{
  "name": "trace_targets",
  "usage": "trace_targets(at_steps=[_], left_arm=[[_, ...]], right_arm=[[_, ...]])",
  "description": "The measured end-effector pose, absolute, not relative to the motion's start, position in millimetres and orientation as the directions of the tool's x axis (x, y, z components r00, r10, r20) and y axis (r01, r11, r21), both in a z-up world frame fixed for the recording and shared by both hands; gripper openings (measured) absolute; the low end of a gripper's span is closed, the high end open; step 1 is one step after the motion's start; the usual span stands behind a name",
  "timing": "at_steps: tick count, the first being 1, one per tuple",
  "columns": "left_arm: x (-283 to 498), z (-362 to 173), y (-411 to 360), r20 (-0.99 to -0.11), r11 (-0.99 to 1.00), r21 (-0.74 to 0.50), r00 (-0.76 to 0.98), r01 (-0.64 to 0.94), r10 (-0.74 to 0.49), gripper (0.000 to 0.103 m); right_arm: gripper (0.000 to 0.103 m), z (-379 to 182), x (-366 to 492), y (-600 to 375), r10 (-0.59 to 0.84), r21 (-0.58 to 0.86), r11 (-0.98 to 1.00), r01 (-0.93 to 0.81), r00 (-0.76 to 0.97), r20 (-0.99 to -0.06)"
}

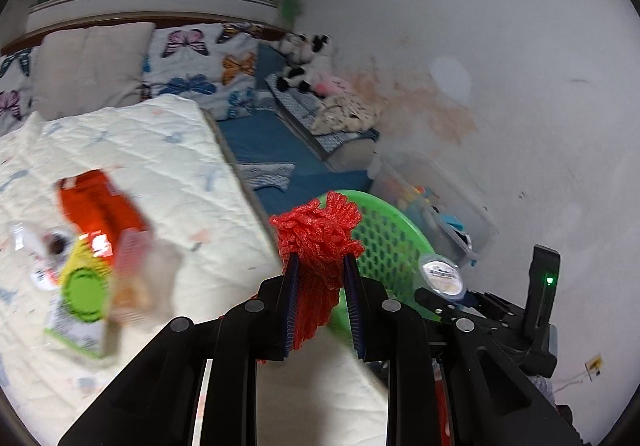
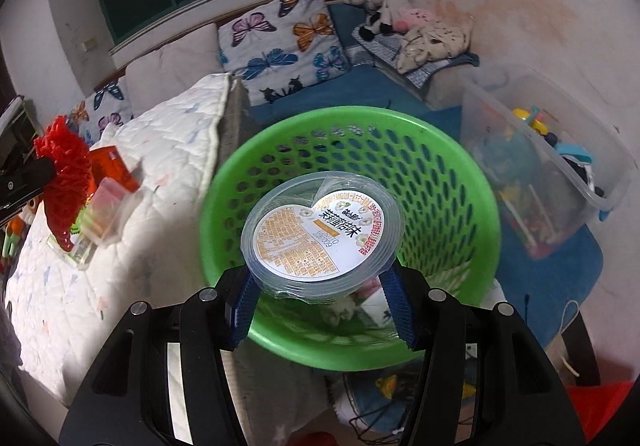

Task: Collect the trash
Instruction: 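Carry net and tub over the green basket and open both tools, then move both tools back to the bed toward the bottle and plastic box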

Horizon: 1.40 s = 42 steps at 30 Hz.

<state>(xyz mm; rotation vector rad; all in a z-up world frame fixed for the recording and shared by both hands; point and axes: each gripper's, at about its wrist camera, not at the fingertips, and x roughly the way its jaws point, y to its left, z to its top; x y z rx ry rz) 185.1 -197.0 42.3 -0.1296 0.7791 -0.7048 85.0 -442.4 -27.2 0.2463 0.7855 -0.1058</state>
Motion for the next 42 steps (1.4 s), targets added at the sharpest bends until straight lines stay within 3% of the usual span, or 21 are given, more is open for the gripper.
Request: trace_targets(at_steps=[14, 20, 26, 33, 42], left_arm=[[201.6, 21.2, -284.1, -0.655, 0.717, -0.354, 0.387, 0.601, -0.648, 0.022], [208.4, 9.3, -301.8, -0.675, 0.712, -0.350, 0.363, 0.609, -0.643, 0.022], [214.0, -0.9, -311.2, -0.689, 0.711, -0.357, 0.343, 0.605, -0.639, 0.024], [214.3, -8.4, -313.5, -0.681, 0.702, -0.385, 0.329, 0.599, -0.654, 0.049], [206.3, -4.4, -298.8, -0.670, 0.705, -0.370, 0.352, 0.605, -0.654, 0.052]], right_arm=[[0.057, -41.2, 94.7, -463.2, 0.022, 0.209, 0.960, 0.189, 0.689, -0.725], [0.066, -43.9, 96.9, -465.7, 0.029, 0.219, 0.958, 0.188, 0.691, -0.722], [0.067, -42.6, 92.8, -472.7, 0.030, 0.231, 0.953, 0.198, 0.695, -0.719], [0.067, -37.6, 84.5, -474.4, 0.024, 0.233, 0.951, 0.204, 0.702, -0.711], [0.068, -32.8, 79.7, -468.4, 0.028, 0.234, 0.952, 0.196, 0.707, -0.706]])
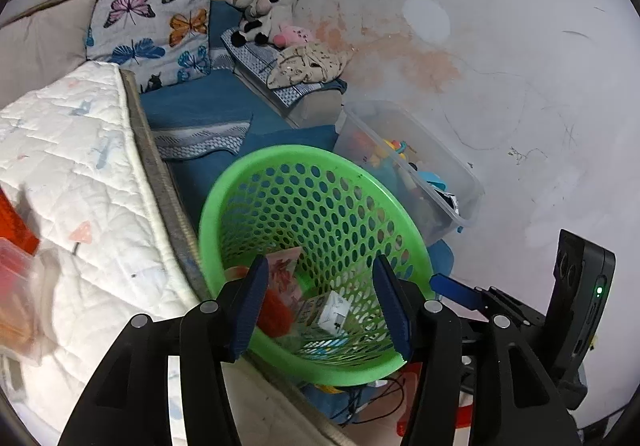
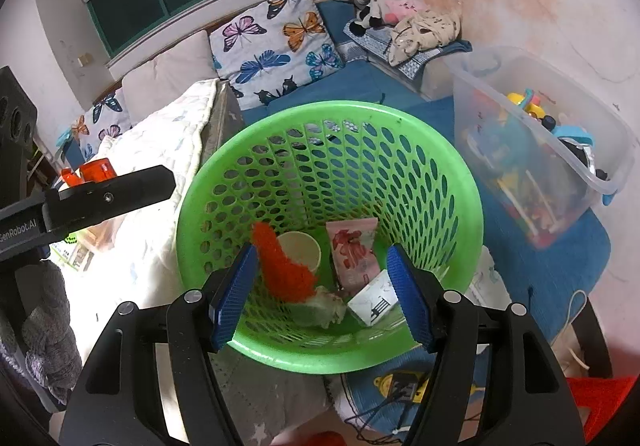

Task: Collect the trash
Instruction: 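Move both tools back to the bed toward the bottle and plastic box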

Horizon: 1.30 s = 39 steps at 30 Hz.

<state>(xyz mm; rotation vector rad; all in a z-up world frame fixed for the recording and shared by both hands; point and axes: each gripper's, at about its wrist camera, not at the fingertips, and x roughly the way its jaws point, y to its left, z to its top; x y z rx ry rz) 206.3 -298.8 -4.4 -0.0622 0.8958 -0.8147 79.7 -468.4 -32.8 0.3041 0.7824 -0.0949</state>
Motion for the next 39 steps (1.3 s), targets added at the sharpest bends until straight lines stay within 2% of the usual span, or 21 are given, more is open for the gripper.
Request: trace_targets(at_steps=[9, 17, 29, 32, 39], left_arm=[[201.3, 4.6, -242.0, -0.666, 0.787, -0.289, 0.475, 0.545, -0.575, 0.052], [206.2, 11.7, -161.2, -0.662, 0.877, -0.229, 0.593, 0.423, -0.458, 0.052], [227.9, 3.0, -58.9, -0.687, 0.934, -0.255, 0.634, 0.249, -0.356, 0.052], [235.9, -4.1, -45.9, -0.705, 0.936, -0.269, 0.616, 0.227, -0.351, 0.061], [254.8, -26.3, -32.1, -0.740, 0.929, -0.307, 0.562, 0.208, -0.370, 0.061]], right_arm=[[0.069, -24.4, 82.3, -447.1, 0.062, 0.241, 0.959, 0.151, 0.716, -0.696], [0.069, -16.7, 93.6, -409.6, 0.108, 0.234, 0.969, 0.078, 0.717, -0.689], [0.069, -4.4, 129.7, -335.4, 0.202, 0.217, 0.974, -0.068, 0.702, -0.683], [0.069, -1.2, 142.4, -314.4, 0.229, 0.215, 0.970, -0.109, 0.696, -0.681], [0.069, 0.6, 169.0, -281.3, 0.277, 0.222, 0.960, -0.170, 0.674, -0.684]])
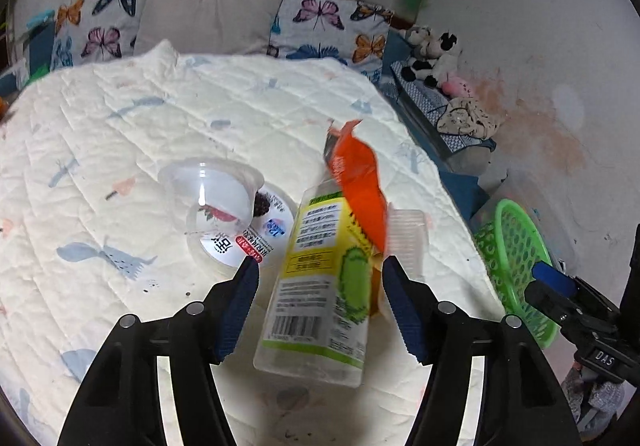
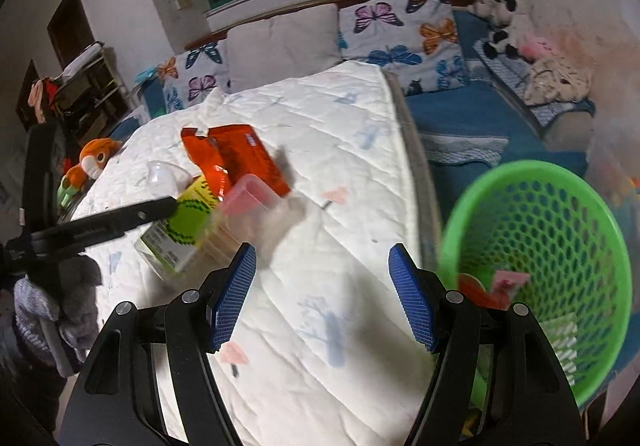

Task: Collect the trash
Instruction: 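Move both tools back to the bed toward the bottle and plastic box, then grasp the yellow juice bottle with the left tool while the right grasps the clear plastic box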

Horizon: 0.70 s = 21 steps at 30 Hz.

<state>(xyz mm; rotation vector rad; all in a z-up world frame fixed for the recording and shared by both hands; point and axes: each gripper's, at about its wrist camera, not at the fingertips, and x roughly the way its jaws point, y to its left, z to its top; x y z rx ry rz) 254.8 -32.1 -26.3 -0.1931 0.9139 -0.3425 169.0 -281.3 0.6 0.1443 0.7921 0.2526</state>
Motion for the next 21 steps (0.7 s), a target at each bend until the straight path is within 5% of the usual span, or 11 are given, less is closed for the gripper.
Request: trace_targets(at_steps=[13, 21], left_arm=[[273.8, -53.2, -33.6, -0.752, 0.882, -0.424, 0.462, 0.207, -0.470, 0.060], [262.7, -44.2, -39.1, -0.750, 0.904, -0.343, 0.505, 0.255, -0.427, 0.050]], right_arm=[[0.069, 1.7, 195.6, -260.8, 0.309, 0.224, 0.951, -0.213, 0.660, -0.685], [0.069, 6.6, 205.3, -252.1, 0.337, 0.236, 0.941, -0.241, 0.651, -0.680]])
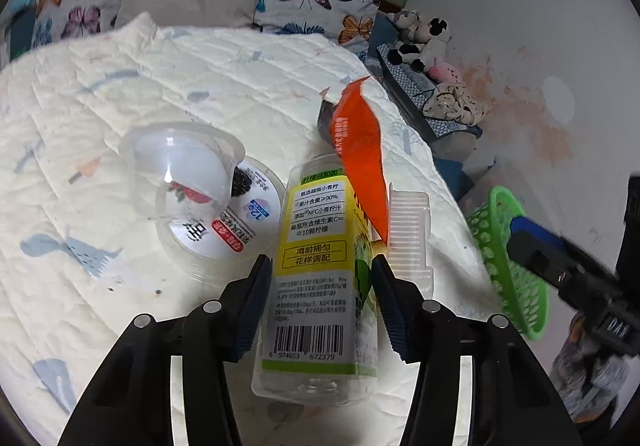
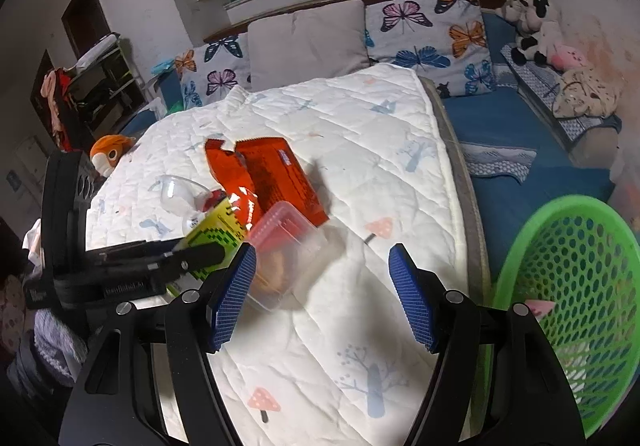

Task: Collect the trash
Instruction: 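Grasp the yellow juice bottle with the left tool while the right grasps the clear plastic box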

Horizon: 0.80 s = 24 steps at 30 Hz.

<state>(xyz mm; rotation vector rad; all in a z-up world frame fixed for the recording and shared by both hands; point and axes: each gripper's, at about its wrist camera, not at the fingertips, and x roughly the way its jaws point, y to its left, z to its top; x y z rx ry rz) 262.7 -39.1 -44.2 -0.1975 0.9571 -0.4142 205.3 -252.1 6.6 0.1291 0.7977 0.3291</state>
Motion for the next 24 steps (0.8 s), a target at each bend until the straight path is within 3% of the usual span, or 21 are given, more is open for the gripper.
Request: trace_targets(at_steps=[11, 24], left_arm=[[240.7, -30.6, -32.9, -0.747, 0.924, -0.254, 0.548, 0.287, -0.375, 0.049], [221.3, -37.8, -27.8, -0.763, 0.921, -0.234, 0.529, 0.311, -0.372, 0.049]], right_arm=[[0.069, -5.5, 222.1, -234.4, 0.393, 0.293, 0.919, -0.263, 0.602, -0.695], [0.069, -41.1, 253.0, -227.4, 0.444, 0.436, 0.888, -0.143, 0.506, -0.739]])
